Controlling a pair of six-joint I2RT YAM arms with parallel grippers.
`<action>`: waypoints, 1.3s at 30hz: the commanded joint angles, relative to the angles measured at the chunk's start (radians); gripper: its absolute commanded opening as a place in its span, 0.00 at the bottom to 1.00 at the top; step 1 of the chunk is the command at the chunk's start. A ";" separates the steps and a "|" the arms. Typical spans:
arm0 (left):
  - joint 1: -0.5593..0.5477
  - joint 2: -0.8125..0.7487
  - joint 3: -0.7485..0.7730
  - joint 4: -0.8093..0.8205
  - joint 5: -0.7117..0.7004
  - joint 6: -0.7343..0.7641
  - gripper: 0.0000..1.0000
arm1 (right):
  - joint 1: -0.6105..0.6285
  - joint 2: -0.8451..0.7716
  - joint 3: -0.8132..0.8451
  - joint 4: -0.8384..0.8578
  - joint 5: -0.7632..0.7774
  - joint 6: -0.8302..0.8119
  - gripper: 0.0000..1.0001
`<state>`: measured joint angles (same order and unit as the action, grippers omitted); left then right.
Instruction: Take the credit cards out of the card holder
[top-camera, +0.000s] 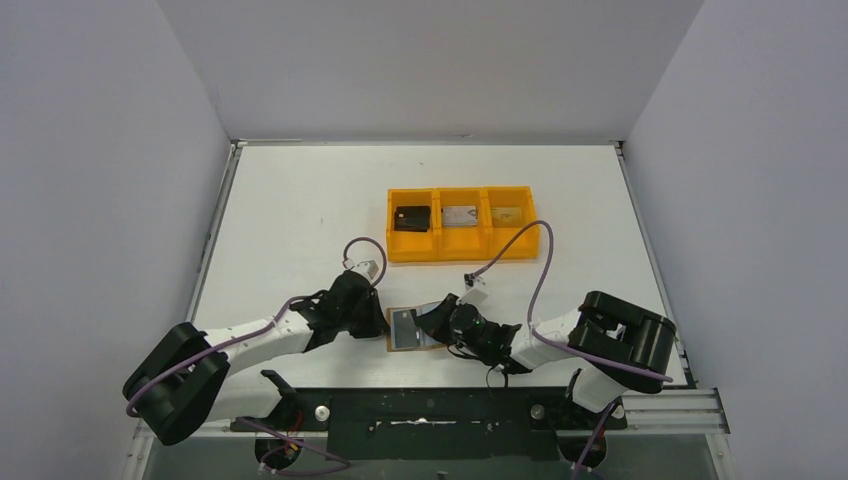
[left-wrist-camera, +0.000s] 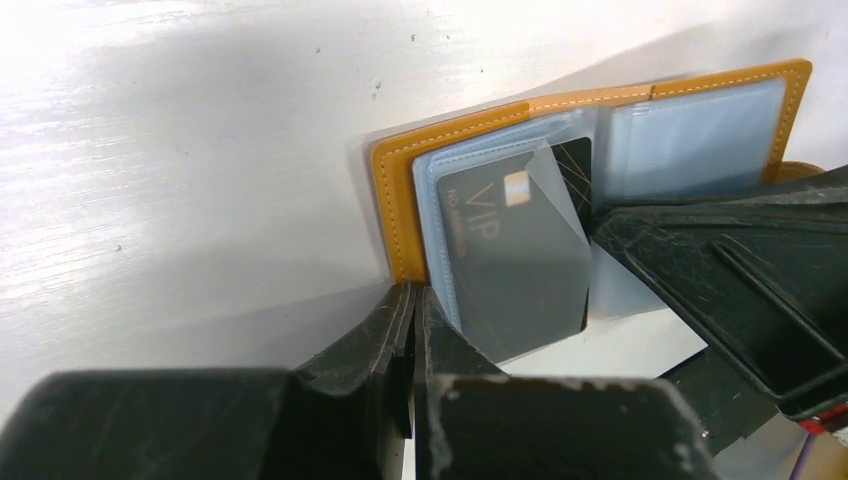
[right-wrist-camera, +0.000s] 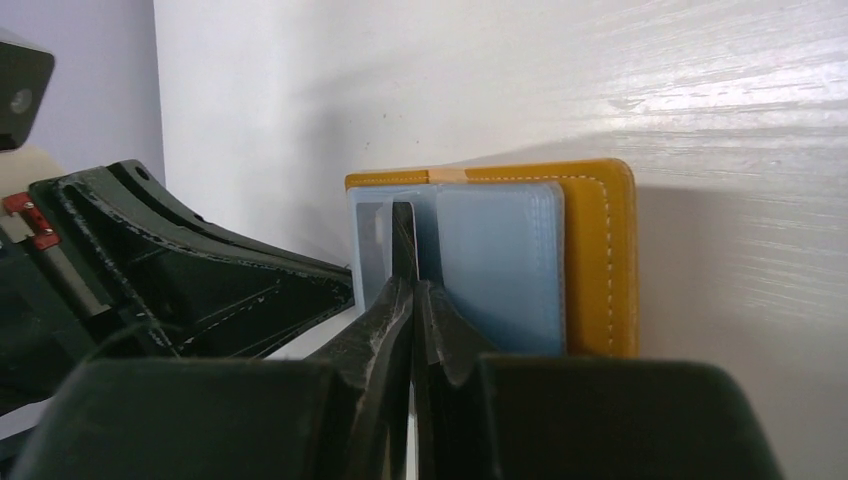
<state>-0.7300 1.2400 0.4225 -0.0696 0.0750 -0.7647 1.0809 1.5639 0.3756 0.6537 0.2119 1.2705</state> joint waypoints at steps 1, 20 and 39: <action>-0.005 -0.012 0.001 -0.038 -0.027 0.004 0.00 | 0.011 -0.081 0.024 0.000 0.025 -0.007 0.00; 0.000 -0.090 0.082 -0.182 -0.099 0.032 0.41 | 0.015 -0.033 0.153 -0.289 0.043 0.007 0.11; -0.005 -0.027 0.091 0.035 0.131 -0.035 0.48 | 0.040 -0.081 0.166 -0.415 0.133 0.022 0.22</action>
<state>-0.7315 1.1721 0.5201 -0.1463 0.1360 -0.7734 1.1145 1.5085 0.5163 0.2512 0.2935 1.2922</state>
